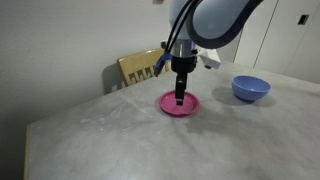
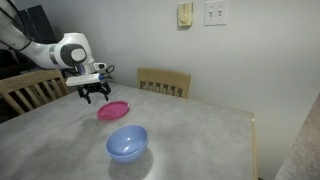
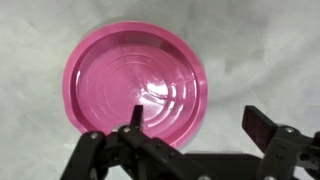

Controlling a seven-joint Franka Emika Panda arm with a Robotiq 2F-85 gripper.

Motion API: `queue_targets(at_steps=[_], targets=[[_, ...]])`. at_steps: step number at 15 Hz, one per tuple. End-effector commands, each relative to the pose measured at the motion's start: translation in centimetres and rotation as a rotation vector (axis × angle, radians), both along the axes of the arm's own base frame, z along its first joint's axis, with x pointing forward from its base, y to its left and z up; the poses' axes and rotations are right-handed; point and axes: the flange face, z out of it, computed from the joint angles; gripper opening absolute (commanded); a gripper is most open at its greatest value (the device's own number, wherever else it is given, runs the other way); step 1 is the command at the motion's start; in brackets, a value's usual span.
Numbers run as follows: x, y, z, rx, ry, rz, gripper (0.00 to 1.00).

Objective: Remove the pink plate from the blue bowl.

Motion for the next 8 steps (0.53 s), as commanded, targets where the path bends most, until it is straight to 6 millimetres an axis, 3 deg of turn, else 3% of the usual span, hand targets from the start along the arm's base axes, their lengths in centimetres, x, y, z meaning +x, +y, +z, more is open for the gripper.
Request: queue_targets(at_steps=[1, 5, 6, 8], targets=[[-2.2, -0.7, 4.0, -0.011, 0.029, -0.01, 1.0], [-3.8, -1.4, 8.0, 0.008, 0.106, -0.025, 1.0], [-2.2, -0.4, 6.4, -0.001, 0.074, -0.03, 1.0], [-2.8, -0.7, 8.0, -0.004, 0.084, -0.034, 1.0]])
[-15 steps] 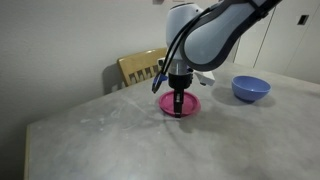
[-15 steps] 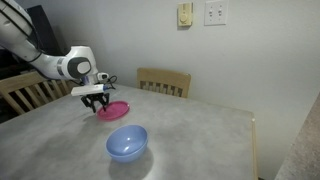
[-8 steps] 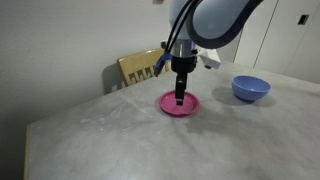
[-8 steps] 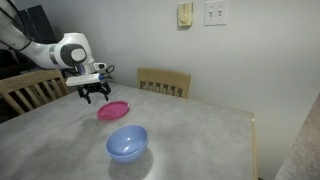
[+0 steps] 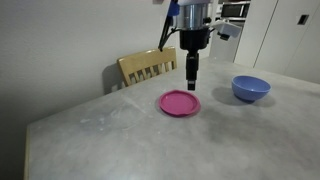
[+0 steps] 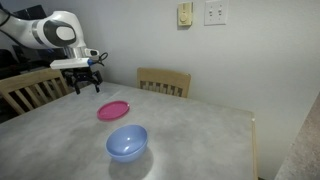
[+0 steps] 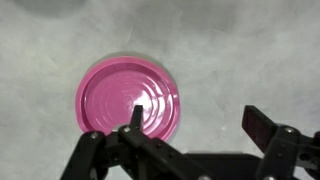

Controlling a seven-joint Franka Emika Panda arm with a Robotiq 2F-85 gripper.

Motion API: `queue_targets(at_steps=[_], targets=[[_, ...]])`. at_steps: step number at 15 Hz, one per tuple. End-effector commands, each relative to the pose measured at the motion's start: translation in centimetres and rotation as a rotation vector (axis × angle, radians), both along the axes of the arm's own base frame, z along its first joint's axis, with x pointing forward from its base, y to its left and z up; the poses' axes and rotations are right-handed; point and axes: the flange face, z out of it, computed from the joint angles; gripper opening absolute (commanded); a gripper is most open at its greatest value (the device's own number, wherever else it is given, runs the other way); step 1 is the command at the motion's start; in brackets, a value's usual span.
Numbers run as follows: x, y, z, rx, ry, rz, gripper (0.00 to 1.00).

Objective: Remove the pink plate from the blue bowl.

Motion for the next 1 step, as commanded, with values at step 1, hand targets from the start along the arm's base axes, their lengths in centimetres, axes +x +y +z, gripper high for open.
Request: queue_targets(at_steps=[1], targets=[[-0.12, -0.05, 0.27, -0.001, 0.002, -0.001, 1.0]])
